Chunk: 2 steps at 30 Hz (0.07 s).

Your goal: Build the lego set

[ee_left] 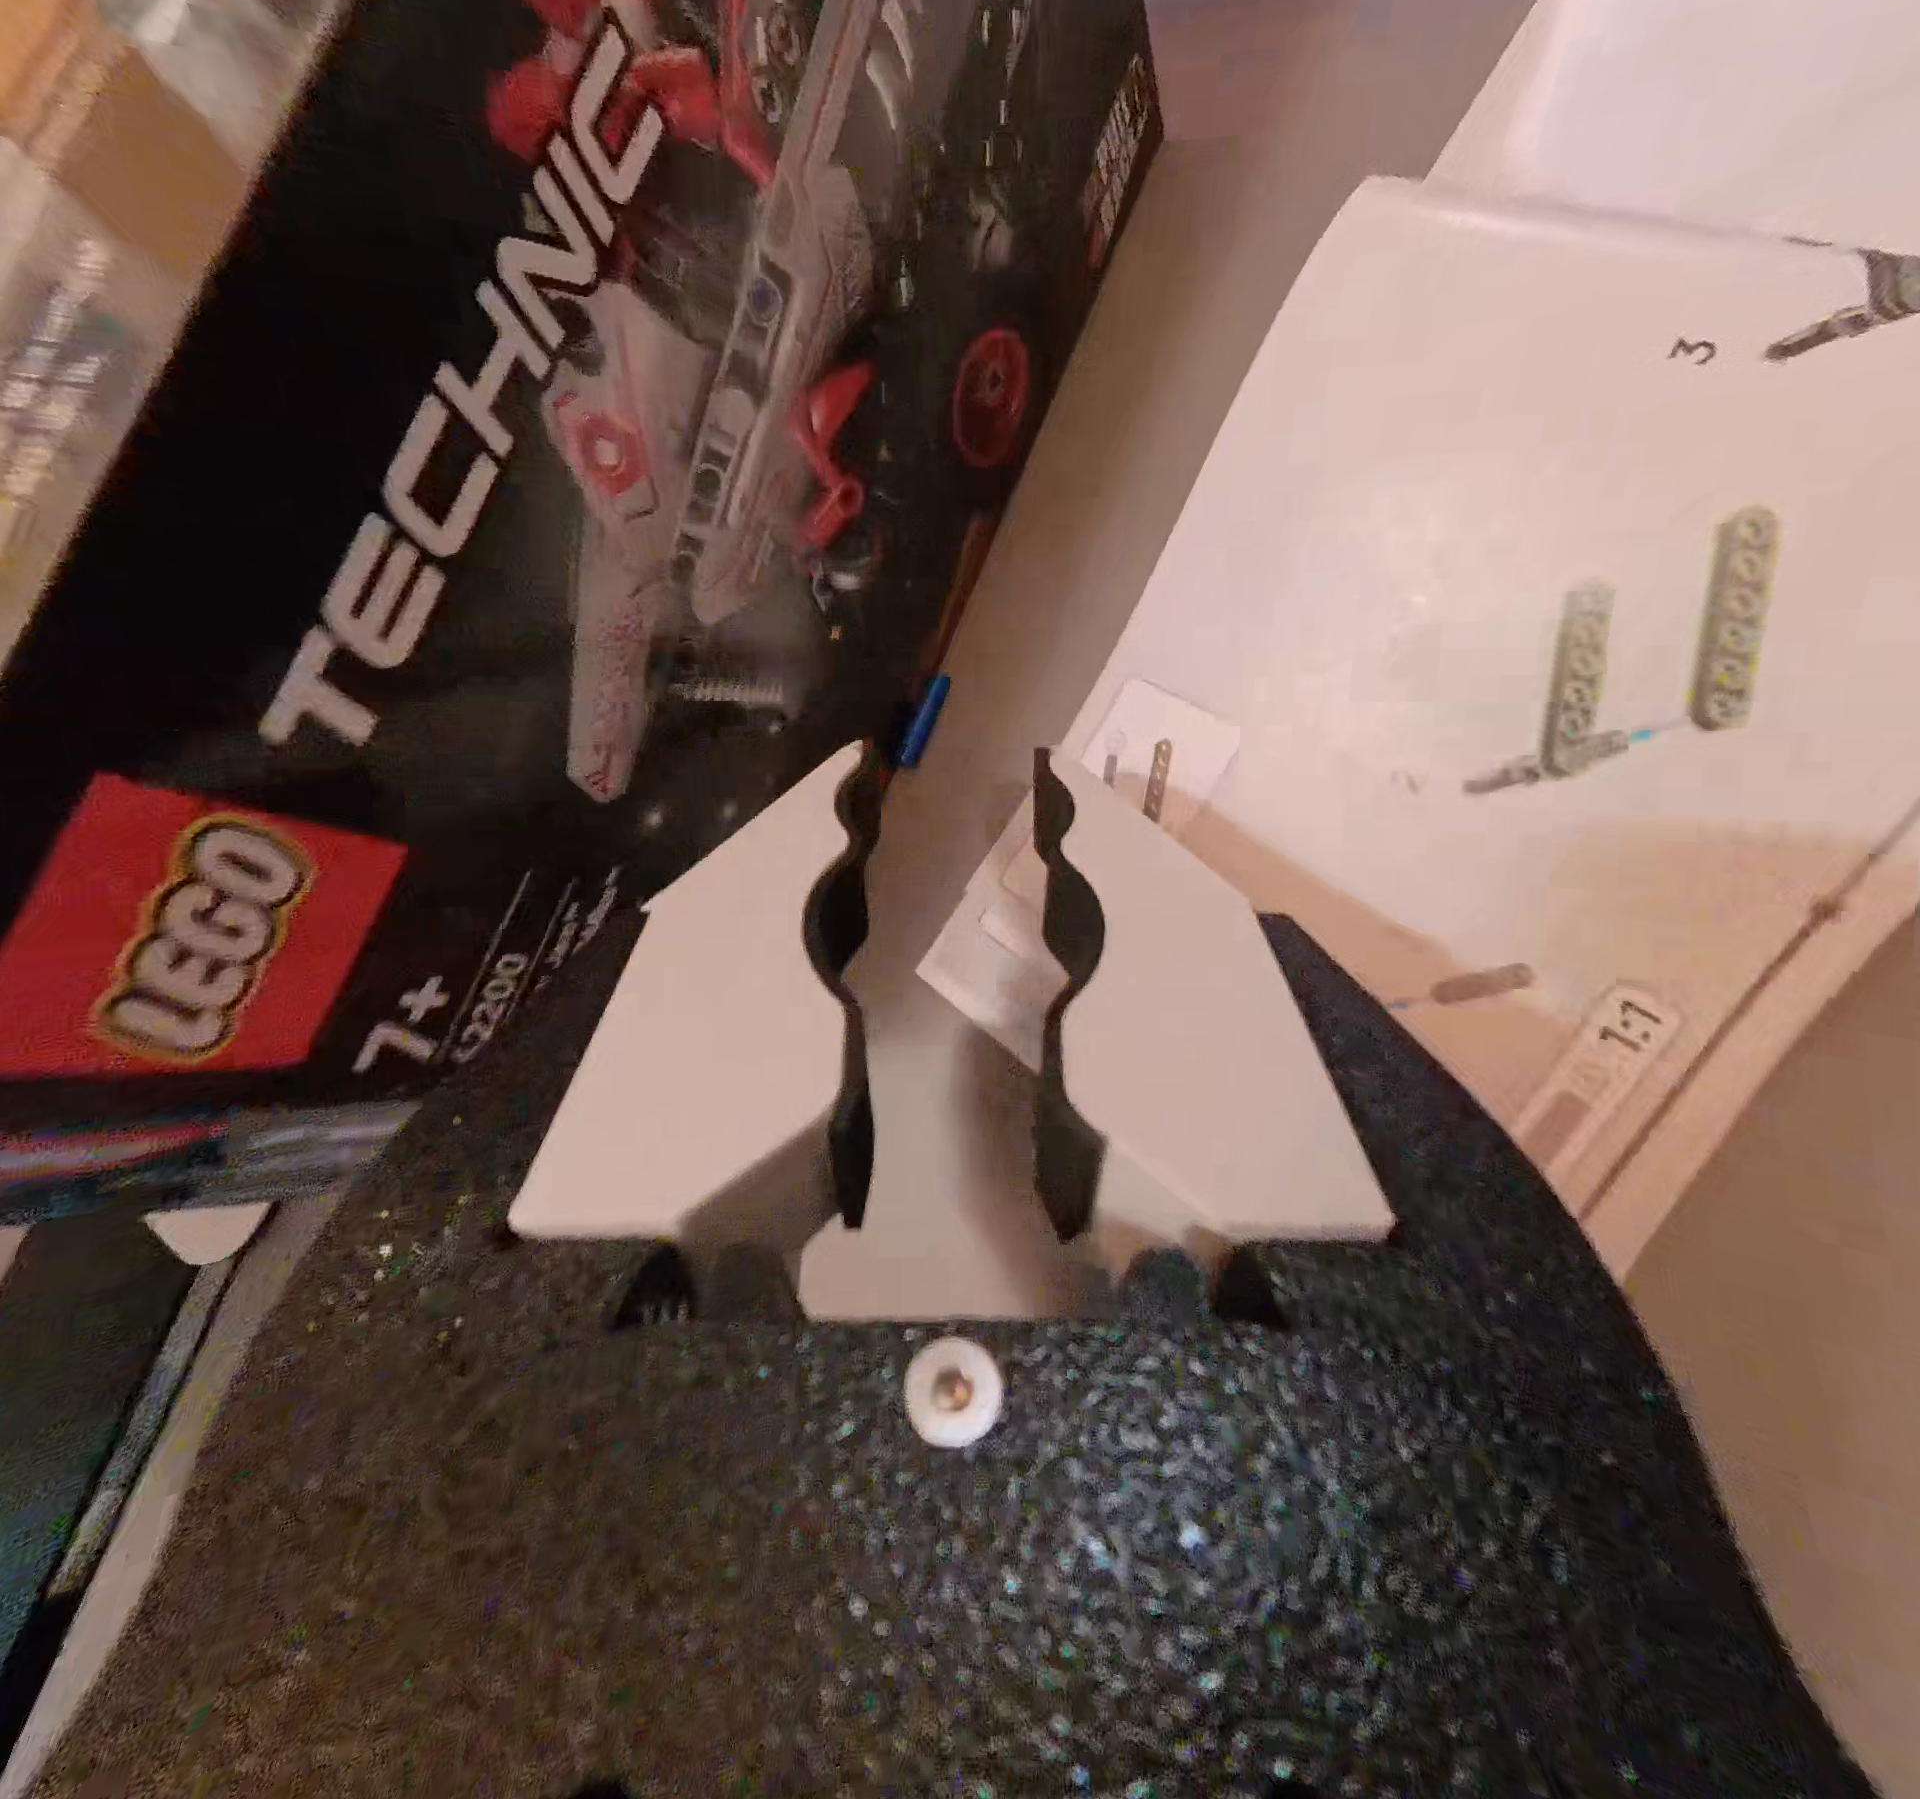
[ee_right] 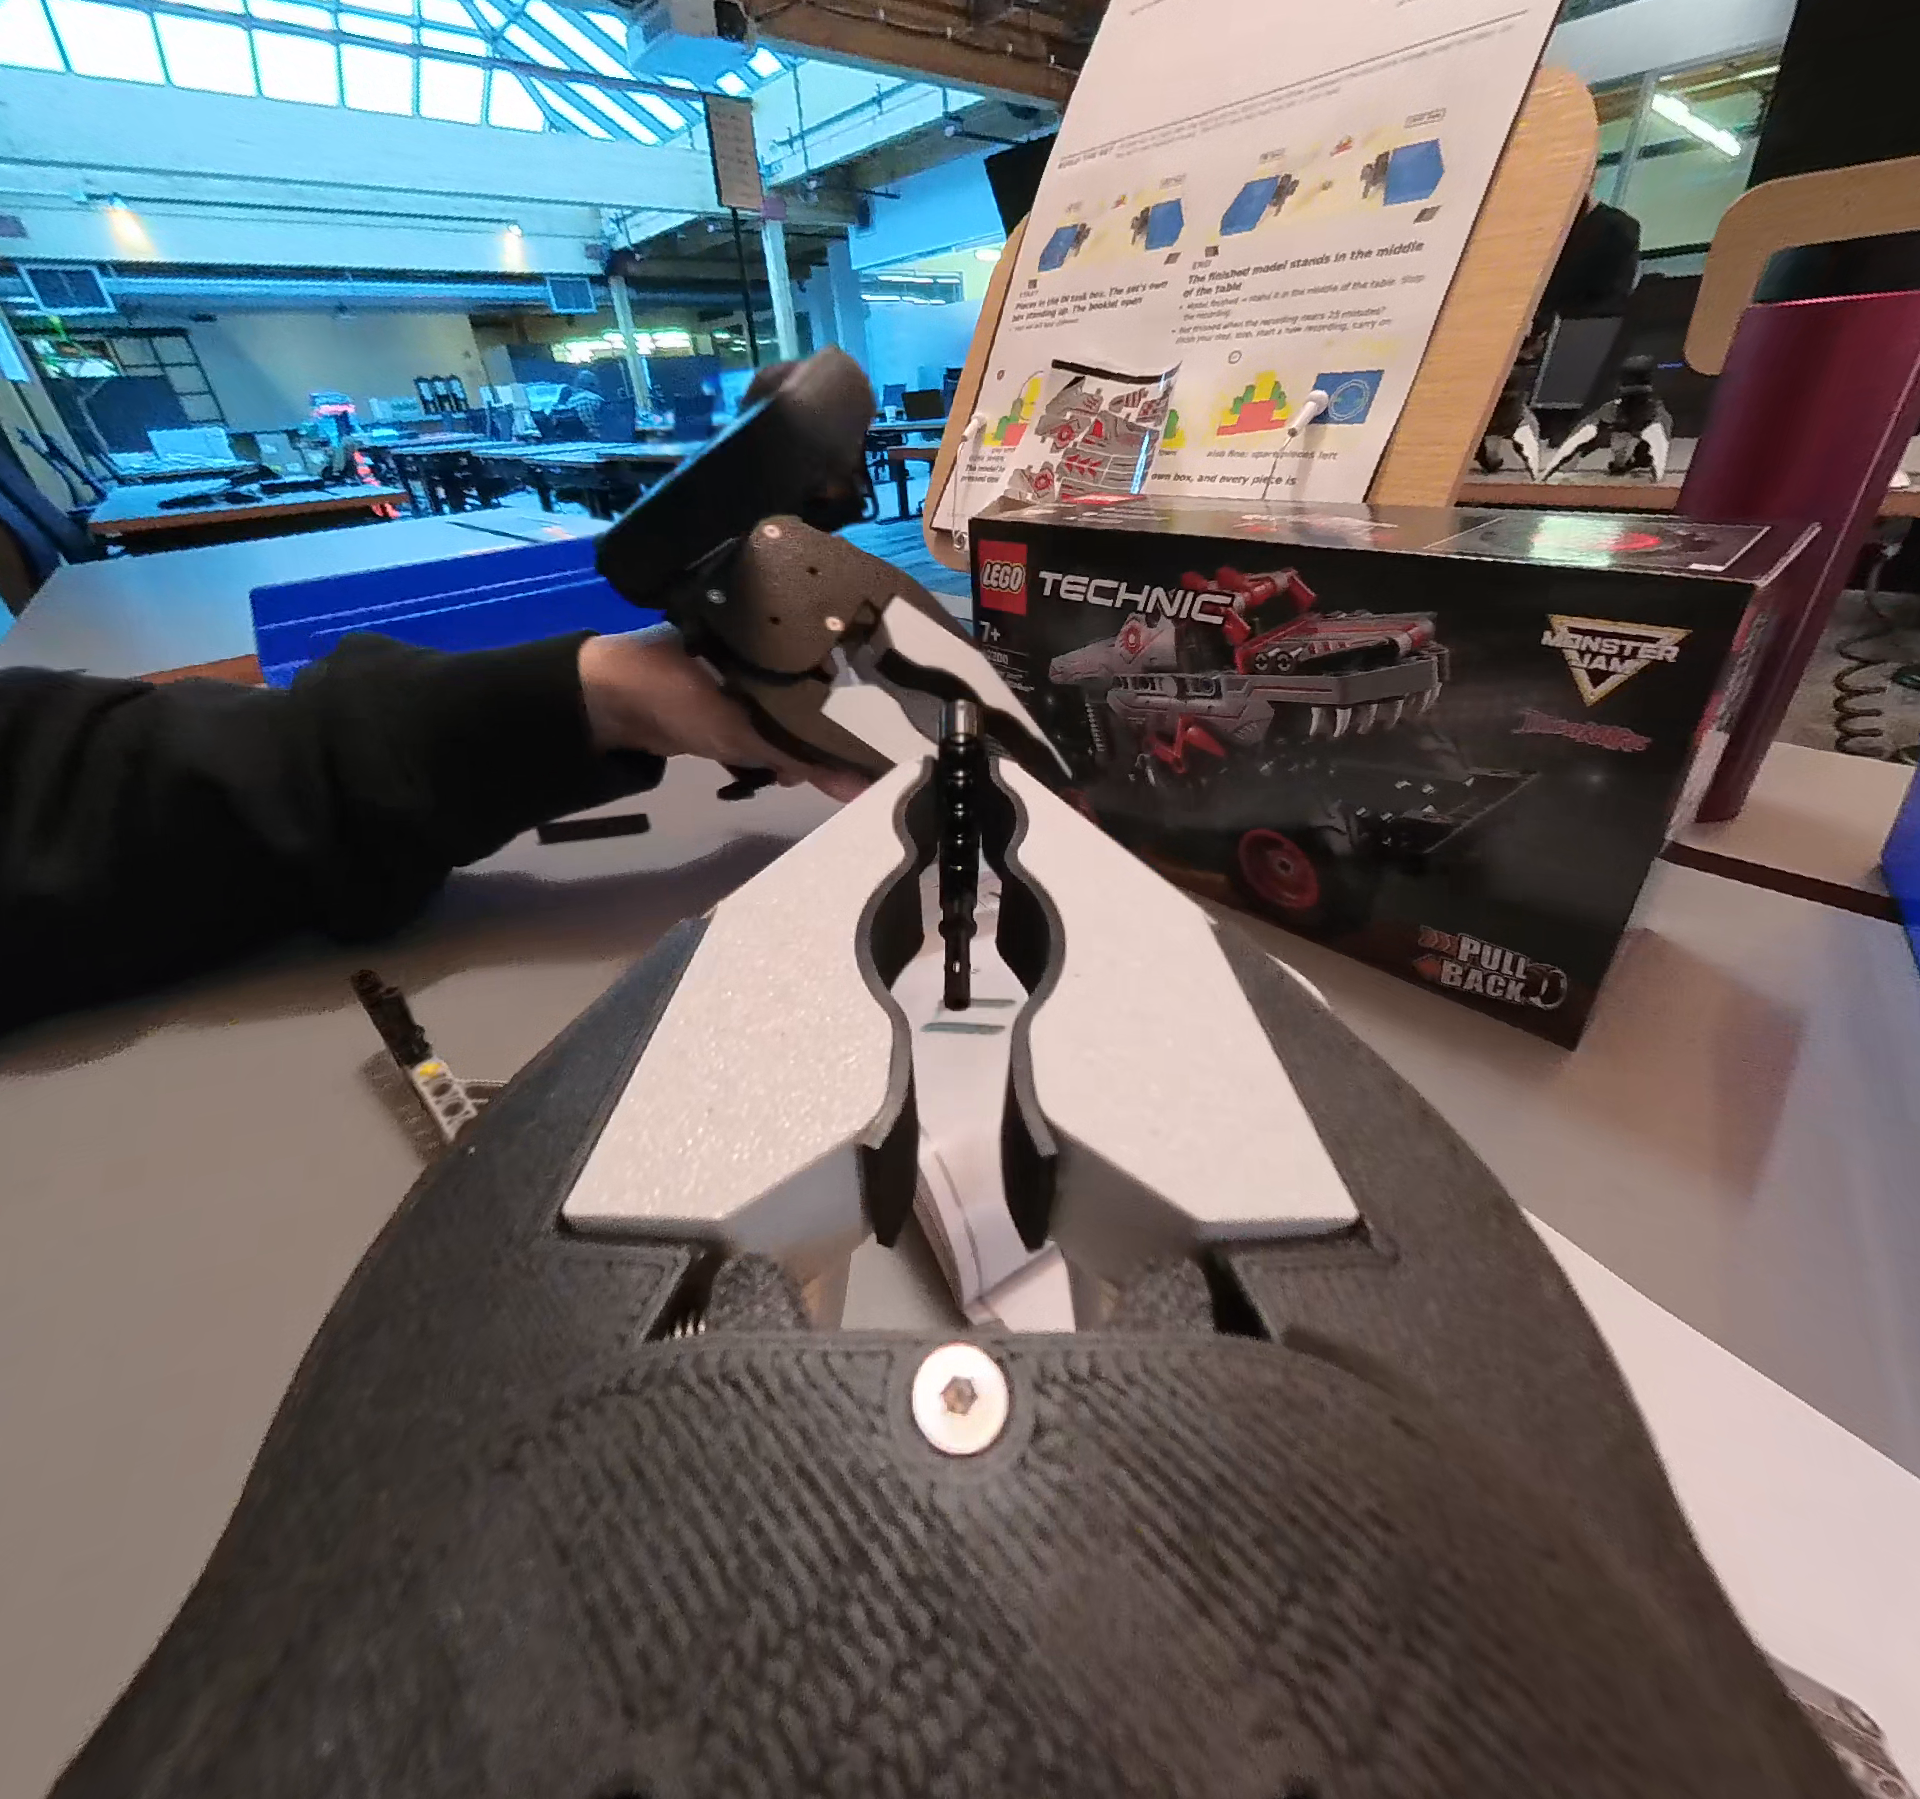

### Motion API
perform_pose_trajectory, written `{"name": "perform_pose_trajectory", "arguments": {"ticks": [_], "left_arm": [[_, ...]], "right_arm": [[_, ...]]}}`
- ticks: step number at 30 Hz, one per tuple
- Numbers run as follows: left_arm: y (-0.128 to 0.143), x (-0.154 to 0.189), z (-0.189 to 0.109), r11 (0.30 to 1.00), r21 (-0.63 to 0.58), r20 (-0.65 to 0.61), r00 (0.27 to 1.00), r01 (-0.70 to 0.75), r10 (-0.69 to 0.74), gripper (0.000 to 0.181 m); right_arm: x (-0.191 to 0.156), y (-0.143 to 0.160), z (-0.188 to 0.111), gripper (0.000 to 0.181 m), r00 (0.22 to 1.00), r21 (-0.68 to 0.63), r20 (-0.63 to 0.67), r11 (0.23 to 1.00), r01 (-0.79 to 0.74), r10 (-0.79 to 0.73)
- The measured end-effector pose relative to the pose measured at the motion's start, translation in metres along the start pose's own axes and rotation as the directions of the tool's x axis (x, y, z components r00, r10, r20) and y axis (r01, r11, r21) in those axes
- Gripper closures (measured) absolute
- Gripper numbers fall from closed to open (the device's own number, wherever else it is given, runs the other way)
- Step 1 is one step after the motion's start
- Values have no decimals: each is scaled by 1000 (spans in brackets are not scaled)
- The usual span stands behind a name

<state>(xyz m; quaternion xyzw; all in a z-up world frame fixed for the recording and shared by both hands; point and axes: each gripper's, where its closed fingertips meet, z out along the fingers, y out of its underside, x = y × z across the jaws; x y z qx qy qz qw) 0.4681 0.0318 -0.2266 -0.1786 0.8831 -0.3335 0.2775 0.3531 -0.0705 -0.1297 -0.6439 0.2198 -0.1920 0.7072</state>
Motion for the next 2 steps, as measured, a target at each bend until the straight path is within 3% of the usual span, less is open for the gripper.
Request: {"name": "perform_pose_trajectory", "arguments": {"ticks": [1,2], "left_arm": [[0,3,7,999,-26,-15,999,36,-36,154],[-1,2,13,995,-36,-4,995,95,-95,154]], "right_arm": [[0,1,0,176,1000,-6,1,1000,7,-7],[0,2,0,176,1000,-16,4,1000,13,-13]]}}
